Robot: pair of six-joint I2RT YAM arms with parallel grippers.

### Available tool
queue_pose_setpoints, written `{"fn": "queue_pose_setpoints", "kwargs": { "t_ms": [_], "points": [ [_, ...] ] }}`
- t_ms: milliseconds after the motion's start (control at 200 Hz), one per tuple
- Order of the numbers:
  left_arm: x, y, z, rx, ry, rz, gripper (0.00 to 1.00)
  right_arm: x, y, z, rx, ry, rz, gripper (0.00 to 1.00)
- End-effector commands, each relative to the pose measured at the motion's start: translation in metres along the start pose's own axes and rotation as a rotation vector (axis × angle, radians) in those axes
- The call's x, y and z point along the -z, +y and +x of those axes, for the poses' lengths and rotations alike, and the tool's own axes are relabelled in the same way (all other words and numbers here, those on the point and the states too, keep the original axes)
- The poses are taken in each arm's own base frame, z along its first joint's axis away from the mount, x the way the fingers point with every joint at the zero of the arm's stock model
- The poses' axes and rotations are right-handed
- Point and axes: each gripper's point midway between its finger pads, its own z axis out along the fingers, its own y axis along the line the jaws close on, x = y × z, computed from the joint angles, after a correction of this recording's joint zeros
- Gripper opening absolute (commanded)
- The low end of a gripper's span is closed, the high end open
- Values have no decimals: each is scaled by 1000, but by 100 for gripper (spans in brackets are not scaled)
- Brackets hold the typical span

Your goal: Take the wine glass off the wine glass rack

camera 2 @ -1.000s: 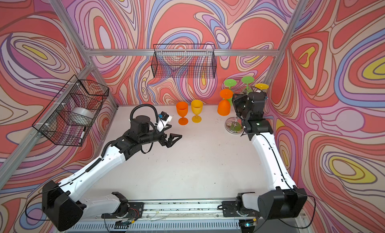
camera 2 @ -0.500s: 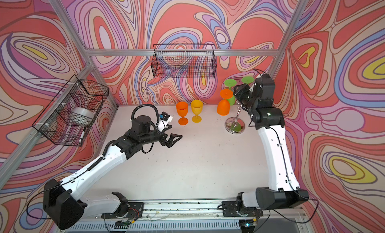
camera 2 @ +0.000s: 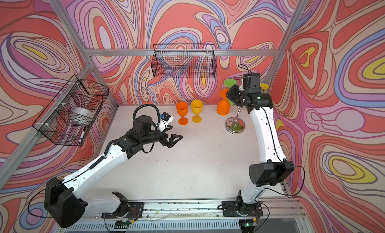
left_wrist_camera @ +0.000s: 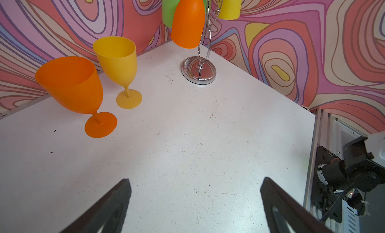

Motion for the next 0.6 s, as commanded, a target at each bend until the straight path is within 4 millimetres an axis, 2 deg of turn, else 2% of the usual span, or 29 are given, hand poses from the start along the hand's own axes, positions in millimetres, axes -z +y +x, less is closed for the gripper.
{"fn": "queue_pose_setpoints", "kwargs": {
  "t_ms": [0, 185, 431, 591],
  "points": [
    [-2, -4, 0, -10, 8, 16, 97, 2, -1, -7, -55, -32, 14, 35],
    [-2, -5, 0, -8, 9, 19, 97, -8, -1, -12, -155, -33, 21, 35],
    [-2, -3, 0, -14, 14, 6, 97, -21, -21, -7, -276, -41, 110, 36],
    [-4, -2, 2, -10, 19, 6, 97, -14, -29, -6, -292, -72, 177, 36]
  ]
}}
